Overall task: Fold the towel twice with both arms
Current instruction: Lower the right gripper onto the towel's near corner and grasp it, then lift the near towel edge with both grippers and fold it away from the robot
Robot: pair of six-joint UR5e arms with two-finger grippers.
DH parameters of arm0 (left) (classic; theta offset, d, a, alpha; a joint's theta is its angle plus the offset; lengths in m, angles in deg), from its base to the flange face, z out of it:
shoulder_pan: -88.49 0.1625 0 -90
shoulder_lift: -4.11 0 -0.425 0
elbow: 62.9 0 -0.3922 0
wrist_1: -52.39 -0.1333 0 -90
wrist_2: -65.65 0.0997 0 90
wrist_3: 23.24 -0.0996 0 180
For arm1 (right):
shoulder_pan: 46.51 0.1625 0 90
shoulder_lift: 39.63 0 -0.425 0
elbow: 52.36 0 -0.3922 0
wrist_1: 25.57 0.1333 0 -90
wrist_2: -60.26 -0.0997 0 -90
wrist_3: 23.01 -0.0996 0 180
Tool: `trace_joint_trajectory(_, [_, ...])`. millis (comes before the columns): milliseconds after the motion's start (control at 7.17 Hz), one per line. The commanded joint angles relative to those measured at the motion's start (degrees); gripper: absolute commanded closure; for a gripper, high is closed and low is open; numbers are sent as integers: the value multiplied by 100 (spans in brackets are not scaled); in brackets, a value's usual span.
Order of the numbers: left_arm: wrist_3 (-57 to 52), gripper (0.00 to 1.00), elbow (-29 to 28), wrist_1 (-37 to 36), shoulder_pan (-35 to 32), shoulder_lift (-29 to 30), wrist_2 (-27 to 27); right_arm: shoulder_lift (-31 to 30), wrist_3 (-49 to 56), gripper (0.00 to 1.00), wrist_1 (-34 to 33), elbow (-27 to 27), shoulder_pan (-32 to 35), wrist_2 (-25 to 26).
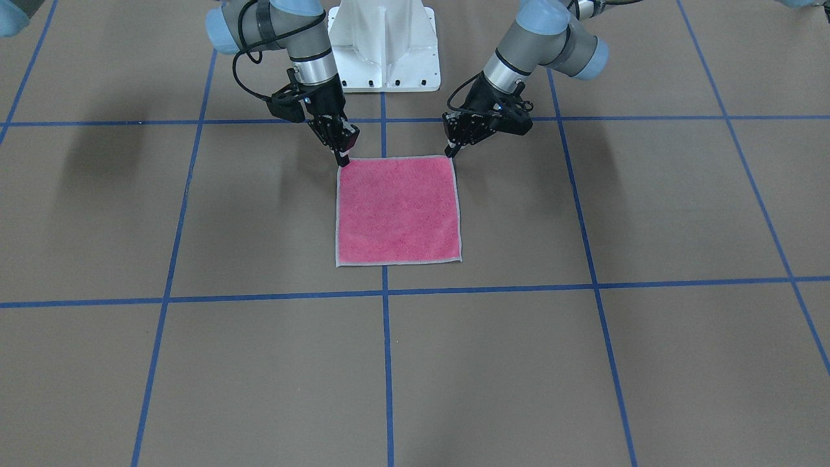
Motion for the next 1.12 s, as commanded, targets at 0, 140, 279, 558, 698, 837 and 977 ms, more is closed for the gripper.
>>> trace_joint_trajectory(0, [0,100,0,-2,-1,9,-2,1,-2,88,1,33,18,3])
trace_joint_trajectory(140, [0,100,0,7,-1,17,-2,1,-2,100,1,50,53,3])
trace_joint_trajectory(279, [0,100,78,7,-9,26,-28,-42,68,100,-7,190,79,264])
trace_joint_trajectory(558, [0,100,438,-11,-44,-35,-143,-95,95,100,-138,646,123,337])
trace_joint_trajectory(698, [0,100,509,-19,-36,-79,-143,-121,104,100,-731,1161,71,320])
trace_joint_trajectory(837, [0,100,510,-28,-79,-53,-178,-87,104,100,-1102,1428,45,311])
trace_joint_trajectory(977, [0,100,501,-159,-297,-1,-343,-60,112,100,-1115,1317,1,302])
